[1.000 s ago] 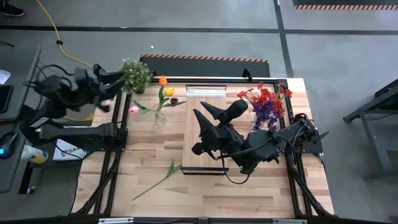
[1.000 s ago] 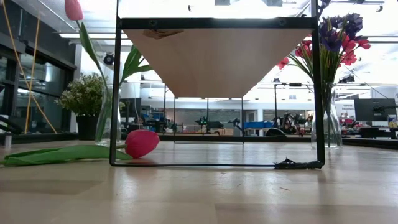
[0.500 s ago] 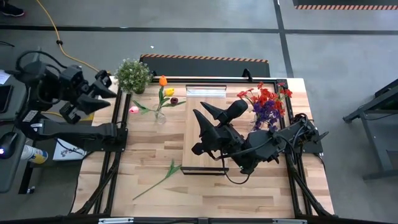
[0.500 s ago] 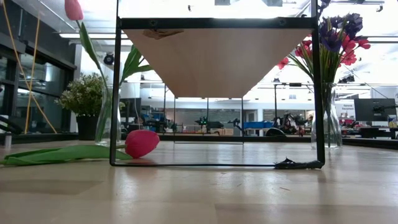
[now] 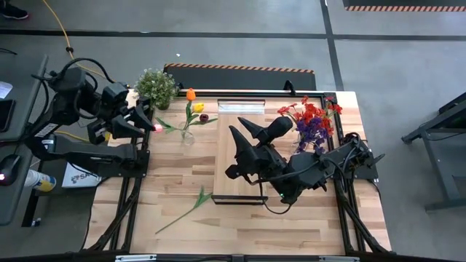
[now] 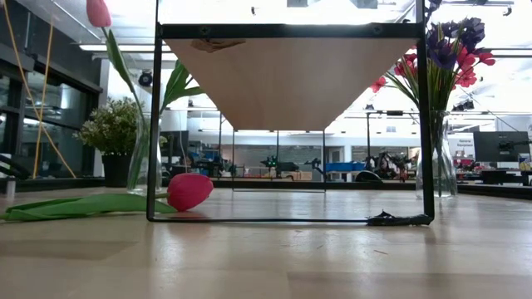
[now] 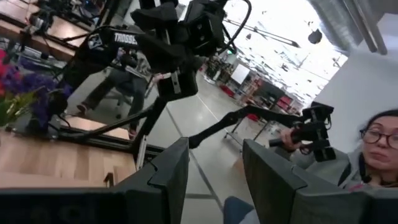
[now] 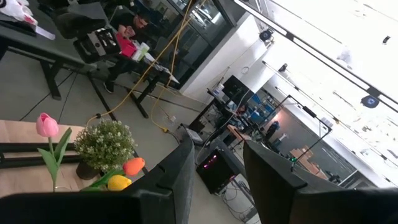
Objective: Pick and place flowers into a vace then onto a shelf
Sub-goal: Put the red tulip into the left transparent vase
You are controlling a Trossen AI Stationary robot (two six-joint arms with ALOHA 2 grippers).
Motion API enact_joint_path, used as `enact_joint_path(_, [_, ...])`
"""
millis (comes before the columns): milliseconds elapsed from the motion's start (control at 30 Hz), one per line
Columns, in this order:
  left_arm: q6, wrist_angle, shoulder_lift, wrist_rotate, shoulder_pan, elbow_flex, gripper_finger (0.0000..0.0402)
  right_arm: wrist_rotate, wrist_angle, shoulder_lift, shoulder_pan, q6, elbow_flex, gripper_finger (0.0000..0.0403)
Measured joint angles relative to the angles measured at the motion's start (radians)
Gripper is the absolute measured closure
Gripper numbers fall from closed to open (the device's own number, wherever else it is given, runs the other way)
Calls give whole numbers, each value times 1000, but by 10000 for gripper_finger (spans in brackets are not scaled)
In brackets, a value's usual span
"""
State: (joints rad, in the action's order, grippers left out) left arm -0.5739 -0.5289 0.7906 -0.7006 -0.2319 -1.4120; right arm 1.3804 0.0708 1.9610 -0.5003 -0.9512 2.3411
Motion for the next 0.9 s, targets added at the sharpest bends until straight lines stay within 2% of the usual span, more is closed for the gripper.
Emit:
enact_joint_path(100, [-7,13,13,9,43,0,218,0,0,0,0,0,0,273])
enact_joint_path(233, [-7,76,46,67,159,-2,218,0,0,0,0,0,0,273])
enact_joint_path(433, [65,73,166,228,390,-106,218,1,0,0,0,-43,0,273])
enact_joint_path(533, [139,-64,247,364,504,-225,218,1,0,0,0,-46,0,273])
enact_joint_path(667, [170,-306,361,630,648,-394,219,1,0,0,0,-78,0,273])
enact_joint_path(800, [90,-516,462,866,781,-520,219,18,-1,0,0,-89,0,273])
enact_joint_path(900, [-41,-657,513,995,862,-570,219,29,0,0,0,-105,0,273])
